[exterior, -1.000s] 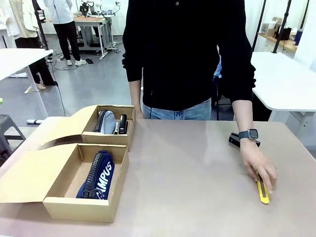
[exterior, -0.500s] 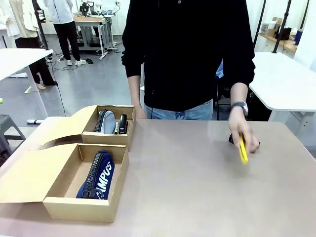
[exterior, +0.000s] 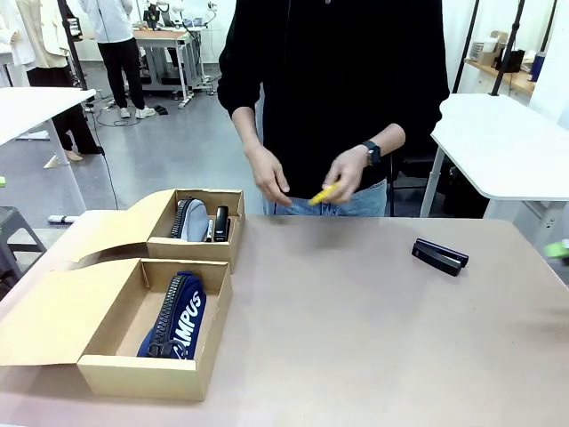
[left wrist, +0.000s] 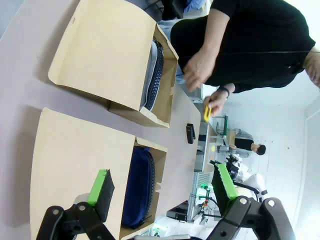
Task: Place items inside the box.
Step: Pick up a Pencil pouch or Stapler and place it inside the Mailer Box closest to the robot.
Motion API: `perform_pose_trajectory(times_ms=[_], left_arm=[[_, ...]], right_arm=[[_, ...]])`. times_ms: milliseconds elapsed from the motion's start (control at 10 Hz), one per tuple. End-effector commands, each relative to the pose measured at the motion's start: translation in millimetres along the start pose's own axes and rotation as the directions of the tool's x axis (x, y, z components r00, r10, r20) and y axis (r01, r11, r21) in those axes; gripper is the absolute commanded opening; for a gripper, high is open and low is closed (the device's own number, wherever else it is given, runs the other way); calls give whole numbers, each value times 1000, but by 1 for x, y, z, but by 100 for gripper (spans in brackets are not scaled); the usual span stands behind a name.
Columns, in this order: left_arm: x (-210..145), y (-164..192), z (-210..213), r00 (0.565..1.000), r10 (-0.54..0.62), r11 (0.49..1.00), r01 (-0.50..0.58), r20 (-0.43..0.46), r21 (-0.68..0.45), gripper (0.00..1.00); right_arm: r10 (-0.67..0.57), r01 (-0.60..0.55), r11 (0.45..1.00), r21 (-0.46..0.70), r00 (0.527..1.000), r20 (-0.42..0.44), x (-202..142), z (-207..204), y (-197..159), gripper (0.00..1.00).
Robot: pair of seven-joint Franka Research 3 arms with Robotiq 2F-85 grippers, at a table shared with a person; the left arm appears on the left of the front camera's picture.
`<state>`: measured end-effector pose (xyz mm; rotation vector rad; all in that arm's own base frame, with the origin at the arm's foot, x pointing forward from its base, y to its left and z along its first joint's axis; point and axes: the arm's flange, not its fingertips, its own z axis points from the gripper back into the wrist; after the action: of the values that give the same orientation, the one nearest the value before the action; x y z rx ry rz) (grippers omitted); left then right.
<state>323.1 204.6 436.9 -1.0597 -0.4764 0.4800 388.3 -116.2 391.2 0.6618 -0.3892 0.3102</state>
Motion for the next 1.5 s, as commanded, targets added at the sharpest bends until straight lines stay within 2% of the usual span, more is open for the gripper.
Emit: perform_pose_trajectory(times_ms=[0, 200, 300, 500, 700, 1000, 1200, 1400], left_arm=[[-1, 1, 1, 1000, -20, 1000, 20, 2, -20, 100], [-1, 1, 1, 1000, -20, 1000, 20, 2, -20, 100], [-1, 1, 1, 1000, -20, 1000, 20, 2, -20, 100], [-1, 1, 1, 1000, -20, 1000, 20, 2, -20, 100], [-1, 1, 1, 1000, -20, 1000, 20, 2, -20, 100], [-1, 1, 1, 1000, -20, 1000, 20, 2, -20, 100], [-1, 1, 1, 1000, -20, 1000, 20, 2, -20, 100], [-1, 1, 1, 1000, -20, 1000, 20, 2, -20, 100]], right_arm=[[134, -146, 982, -122, 985, -105, 26, -55, 24, 100], [283, -329, 928, -174, 928, -244, 46, -114, 54, 100], [330, -387, 902, -189, 903, -276, 58, -132, 61, 100], [344, -424, 886, -187, 872, -348, 82, -158, 55, 100], [399, -502, 814, -292, 849, -346, 98, -174, 43, 100], [405, -532, 765, -364, 836, -370, 114, -180, 31, 100], [429, -550, 761, -344, 825, -369, 118, -199, 16, 100], [430, -529, 788, -314, 839, -335, 118, -199, 7, 100]])
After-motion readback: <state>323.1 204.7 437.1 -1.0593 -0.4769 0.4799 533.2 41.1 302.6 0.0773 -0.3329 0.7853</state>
